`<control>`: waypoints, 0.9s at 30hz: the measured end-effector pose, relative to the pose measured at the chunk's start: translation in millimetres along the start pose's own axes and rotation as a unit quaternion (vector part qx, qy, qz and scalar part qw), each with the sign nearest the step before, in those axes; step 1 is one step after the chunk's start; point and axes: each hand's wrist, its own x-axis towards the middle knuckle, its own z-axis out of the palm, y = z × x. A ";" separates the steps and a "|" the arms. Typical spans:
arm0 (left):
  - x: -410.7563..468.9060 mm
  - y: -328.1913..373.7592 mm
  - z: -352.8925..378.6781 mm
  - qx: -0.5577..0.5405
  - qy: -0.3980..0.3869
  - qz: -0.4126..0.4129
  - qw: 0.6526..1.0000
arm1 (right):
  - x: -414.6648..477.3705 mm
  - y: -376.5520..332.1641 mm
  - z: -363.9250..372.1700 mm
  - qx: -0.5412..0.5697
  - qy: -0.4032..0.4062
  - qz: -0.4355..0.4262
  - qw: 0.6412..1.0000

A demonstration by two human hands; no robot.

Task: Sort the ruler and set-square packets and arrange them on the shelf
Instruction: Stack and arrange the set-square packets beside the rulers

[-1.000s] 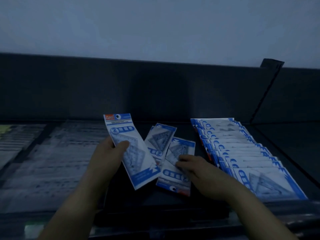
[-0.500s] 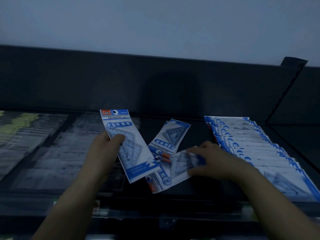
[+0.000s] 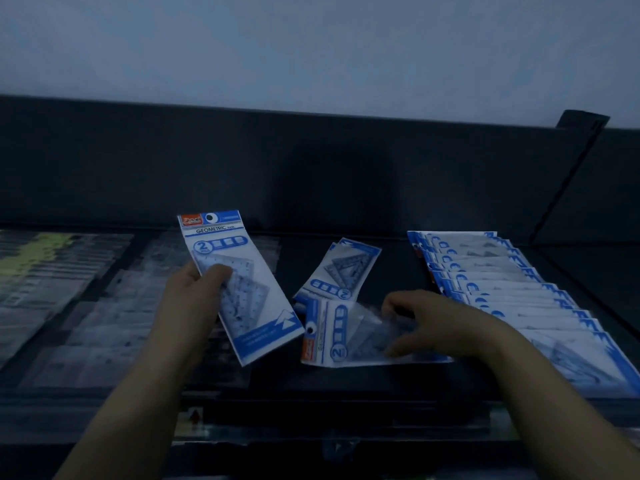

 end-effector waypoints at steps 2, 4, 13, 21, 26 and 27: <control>0.9 1.7 -0.7 -0.018 0.022 0.015 0.999 | -7.8 0.0 -5.3 0.068 0.020 -0.017 0.997; 2.9 3.4 -0.5 -0.037 0.038 0.027 0.998 | -16.3 -3.4 -11.2 0.207 0.062 -0.021 0.976; -14.2 -21.1 65.5 -0.066 -0.099 -0.012 0.993 | 27.3 -44.3 14.1 0.520 0.197 0.029 0.831; -2.6 -22.4 55.5 -0.041 -0.050 0.015 0.998 | 49.0 -14.7 7.4 0.110 0.214 -0.028 0.970; 13.2 -13.0 30.0 -0.040 0.015 0.010 0.999 | 51.4 4.1 16.8 -0.094 0.098 -0.008 0.991; 15.7 -11.9 24.6 -0.046 0.025 0.010 0.999 | 48.2 4.7 19.7 -0.125 0.099 -0.003 0.987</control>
